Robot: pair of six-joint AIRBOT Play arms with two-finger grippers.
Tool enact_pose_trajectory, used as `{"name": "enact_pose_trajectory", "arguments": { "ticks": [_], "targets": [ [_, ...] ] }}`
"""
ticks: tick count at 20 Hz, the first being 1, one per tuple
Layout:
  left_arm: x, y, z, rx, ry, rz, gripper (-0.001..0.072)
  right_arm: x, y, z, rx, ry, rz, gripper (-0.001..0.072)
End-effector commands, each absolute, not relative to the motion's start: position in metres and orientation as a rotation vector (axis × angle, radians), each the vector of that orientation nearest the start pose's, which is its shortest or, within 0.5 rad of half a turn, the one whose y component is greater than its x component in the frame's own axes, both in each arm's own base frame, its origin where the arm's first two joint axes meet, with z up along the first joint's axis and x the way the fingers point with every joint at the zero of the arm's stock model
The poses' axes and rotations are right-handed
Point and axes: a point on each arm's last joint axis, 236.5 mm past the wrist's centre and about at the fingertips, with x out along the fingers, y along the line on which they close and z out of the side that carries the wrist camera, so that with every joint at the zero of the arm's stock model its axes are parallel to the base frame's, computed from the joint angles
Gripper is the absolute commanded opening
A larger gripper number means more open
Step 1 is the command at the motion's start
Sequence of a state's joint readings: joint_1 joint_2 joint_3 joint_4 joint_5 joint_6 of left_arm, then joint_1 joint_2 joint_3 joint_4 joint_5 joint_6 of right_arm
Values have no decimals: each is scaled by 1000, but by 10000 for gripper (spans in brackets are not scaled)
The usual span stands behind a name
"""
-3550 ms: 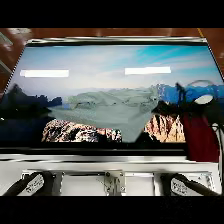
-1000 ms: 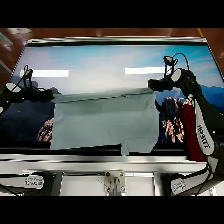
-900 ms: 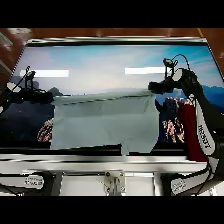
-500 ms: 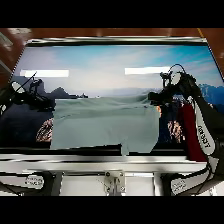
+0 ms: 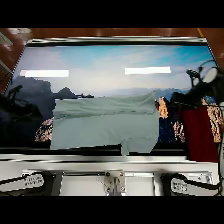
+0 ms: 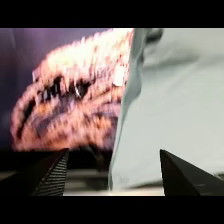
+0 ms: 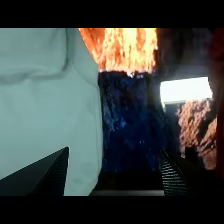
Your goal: Fold the shirts.
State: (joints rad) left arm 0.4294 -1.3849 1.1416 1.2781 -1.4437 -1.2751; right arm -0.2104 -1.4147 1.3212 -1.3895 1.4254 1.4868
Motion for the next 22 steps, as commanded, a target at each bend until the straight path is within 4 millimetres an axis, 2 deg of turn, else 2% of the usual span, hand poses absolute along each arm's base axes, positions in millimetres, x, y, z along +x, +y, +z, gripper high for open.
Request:
{"name": "enact_pose_trajectory", "arguments": {
  "ticks": [1,3,5,8,14,18,19,20,21,22],
  "targets": [
    [243,49,-45,-608,1583,-156,667,315,-42,11,482,1477,95,687],
    [219,43,-66,-687,1551,-142,666,295,-41,-2,576,1470,118,687],
    [207,44,-82,-729,1549,-105,667,281,-39,-16,603,1480,114,687],
    [199,34,-99,-736,1571,-99,666,281,-31,-33,642,1464,108,686],
    [207,12,-118,-759,1562,-117,657,284,-27,-42,678,1438,97,686],
    [209,-12,-131,-812,1616,-173,655,284,-27,-42,679,1438,98,686],
    [211,-15,-133,-822,1618,-176,613,283,-27,-42,680,1440,99,686],
    [214,-16,-135,-830,1611,-171,383,281,-26,-42,681,1449,103,686],
    [218,-15,-135,-838,1594,-165,120,276,-25,-45,678,1470,105,686],
    [220,-16,-133,-846,1584,-166,87,267,-23,-49,678,1501,107,685]
  ]
}}
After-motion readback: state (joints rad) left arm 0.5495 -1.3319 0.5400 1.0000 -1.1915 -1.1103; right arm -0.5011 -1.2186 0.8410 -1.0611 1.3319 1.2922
